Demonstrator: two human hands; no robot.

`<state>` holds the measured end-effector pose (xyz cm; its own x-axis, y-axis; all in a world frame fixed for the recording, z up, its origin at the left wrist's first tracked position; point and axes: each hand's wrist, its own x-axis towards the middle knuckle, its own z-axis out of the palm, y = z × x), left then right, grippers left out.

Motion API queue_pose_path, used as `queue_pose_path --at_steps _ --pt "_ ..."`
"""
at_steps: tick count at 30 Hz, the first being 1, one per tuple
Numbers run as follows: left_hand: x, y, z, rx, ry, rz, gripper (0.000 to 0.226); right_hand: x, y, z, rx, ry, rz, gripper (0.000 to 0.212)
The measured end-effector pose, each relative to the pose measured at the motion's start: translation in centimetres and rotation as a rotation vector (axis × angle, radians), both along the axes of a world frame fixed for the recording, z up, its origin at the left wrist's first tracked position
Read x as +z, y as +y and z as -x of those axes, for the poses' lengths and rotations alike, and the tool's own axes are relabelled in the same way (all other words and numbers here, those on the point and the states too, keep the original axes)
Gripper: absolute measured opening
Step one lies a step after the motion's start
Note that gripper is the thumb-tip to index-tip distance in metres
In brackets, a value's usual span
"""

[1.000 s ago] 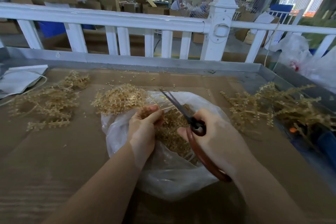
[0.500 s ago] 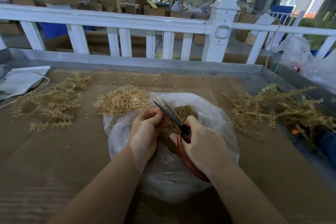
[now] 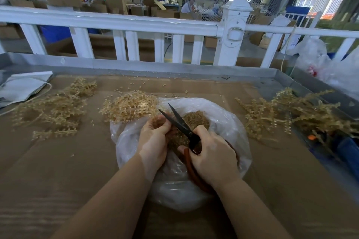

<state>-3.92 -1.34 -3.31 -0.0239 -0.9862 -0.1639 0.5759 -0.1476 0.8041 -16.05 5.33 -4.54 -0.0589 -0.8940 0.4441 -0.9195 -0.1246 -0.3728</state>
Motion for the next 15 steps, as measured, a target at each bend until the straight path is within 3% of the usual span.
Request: queue_pose_path --at_steps 8,15 --pt "0.3 0.1 -0.4 -0.027 0.166 -0.004 0.028 0.3 0.3 0.3 0.030 -0.054 -0.028 0.041" --pt "0.0 0.0 -0.6 -0.087 0.102 0.030 0.022 1.5 0.6 0.7 0.030 -0.042 -0.080 0.033"
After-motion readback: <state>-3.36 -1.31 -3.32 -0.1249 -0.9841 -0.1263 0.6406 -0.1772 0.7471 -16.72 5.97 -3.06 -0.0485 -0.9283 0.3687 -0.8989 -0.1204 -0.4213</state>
